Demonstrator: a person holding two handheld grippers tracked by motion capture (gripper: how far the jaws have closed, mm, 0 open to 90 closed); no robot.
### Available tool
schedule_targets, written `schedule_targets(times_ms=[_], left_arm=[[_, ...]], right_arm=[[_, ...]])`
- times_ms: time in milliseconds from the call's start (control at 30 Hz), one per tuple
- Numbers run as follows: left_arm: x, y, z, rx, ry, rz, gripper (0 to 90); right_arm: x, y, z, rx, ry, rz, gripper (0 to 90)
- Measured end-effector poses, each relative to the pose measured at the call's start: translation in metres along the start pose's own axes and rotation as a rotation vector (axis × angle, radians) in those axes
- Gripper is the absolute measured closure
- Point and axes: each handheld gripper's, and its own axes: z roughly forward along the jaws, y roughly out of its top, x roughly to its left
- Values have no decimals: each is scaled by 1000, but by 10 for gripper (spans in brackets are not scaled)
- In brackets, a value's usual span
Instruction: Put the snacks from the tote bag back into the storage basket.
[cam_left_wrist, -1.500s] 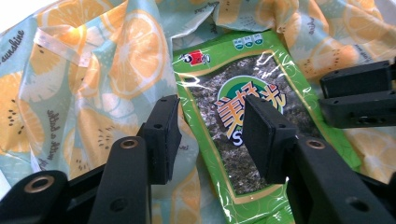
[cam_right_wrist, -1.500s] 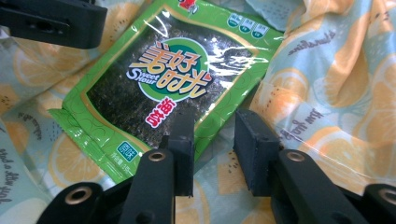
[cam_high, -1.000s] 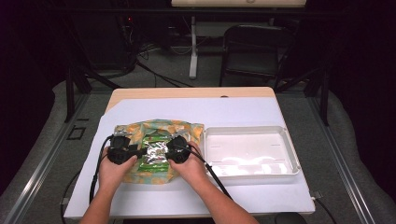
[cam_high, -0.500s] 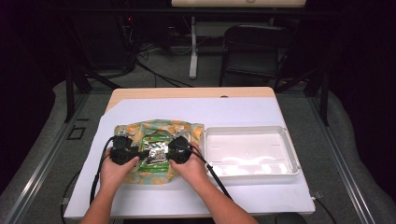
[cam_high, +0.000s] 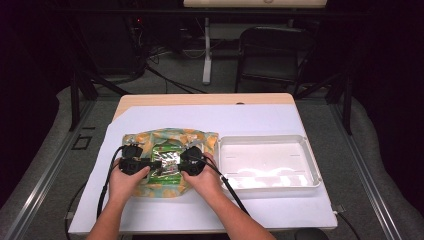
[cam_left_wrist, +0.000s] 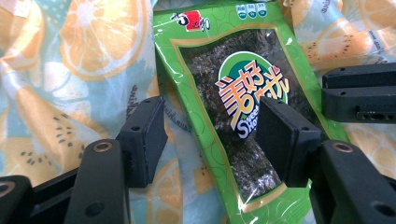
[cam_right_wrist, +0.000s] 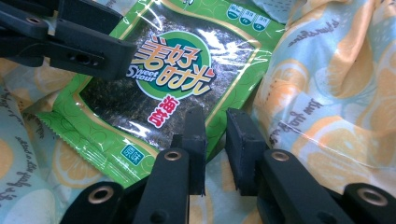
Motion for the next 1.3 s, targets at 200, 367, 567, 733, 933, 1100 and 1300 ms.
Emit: schedule_targets(times_ms=[200, 367, 567, 733, 933, 1100, 1300], left_arm=[[2, 1, 4, 10, -17, -18, 421], [3, 2, 8, 16, -29, -25, 418], [3, 3, 11, 17, -39, -26, 409], [3, 3, 13, 17, -52, -35, 404], [4, 3, 15, 18, -58, -45, 395], [3, 4, 15, 19, -58, -46, 393], [2, 4, 12, 6, -56, -44, 413]], right_arm=[[0, 0, 0, -2, 2, 4, 782], [0, 0, 0, -4, 8, 7, 782], [0, -1, 0, -4, 0, 1, 781], [0, -1, 0, -5, -1, 0, 780], [0, -1, 1, -12, 8, 10, 779], [0, -2, 1, -16, 6, 18, 777], [-1, -2, 0, -4, 8, 19, 777]])
